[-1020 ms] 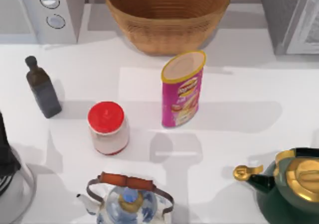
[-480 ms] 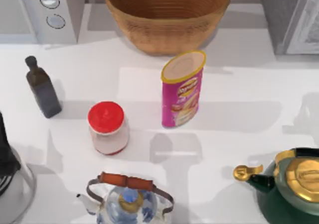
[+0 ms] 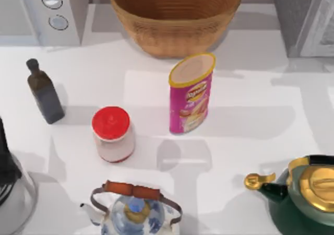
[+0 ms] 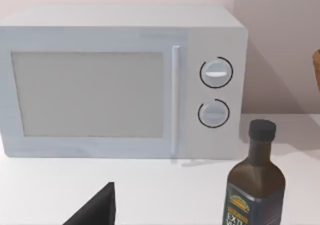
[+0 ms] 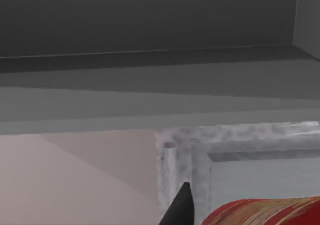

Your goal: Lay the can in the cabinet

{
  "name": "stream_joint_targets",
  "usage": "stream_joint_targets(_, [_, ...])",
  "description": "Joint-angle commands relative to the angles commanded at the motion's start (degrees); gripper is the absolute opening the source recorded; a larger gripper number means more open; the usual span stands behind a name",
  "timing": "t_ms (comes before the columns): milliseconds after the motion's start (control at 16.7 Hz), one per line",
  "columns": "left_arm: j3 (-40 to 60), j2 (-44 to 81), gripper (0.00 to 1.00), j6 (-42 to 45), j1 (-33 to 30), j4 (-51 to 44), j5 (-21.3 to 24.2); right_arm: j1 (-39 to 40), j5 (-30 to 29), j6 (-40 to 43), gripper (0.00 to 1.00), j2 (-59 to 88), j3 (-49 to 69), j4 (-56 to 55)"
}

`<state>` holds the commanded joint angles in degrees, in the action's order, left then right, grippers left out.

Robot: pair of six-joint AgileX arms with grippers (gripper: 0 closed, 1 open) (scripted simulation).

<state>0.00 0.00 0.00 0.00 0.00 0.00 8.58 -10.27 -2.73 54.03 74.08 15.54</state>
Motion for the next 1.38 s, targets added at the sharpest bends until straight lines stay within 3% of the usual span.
stream_joint_targets(360, [0.0, 0.0, 1.00, 0.0, 0.0, 0.0, 0.0, 1.7, -1.0, 1.3, 0.00, 18.4, 21.8, 7.2])
stream_joint_targets(1020, [0.0, 0.0, 1.00, 0.0, 0.0, 0.0, 0.0, 1.6, -0.7, 2.0, 0.00, 24.0, 27.6, 9.7])
stream_joint_targets(1380, [0.0, 0.0, 1.00, 0.0, 0.0, 0.0, 0.0, 0.7, 1.0, 2.7, 0.00, 41.2, 48.0, 15.9])
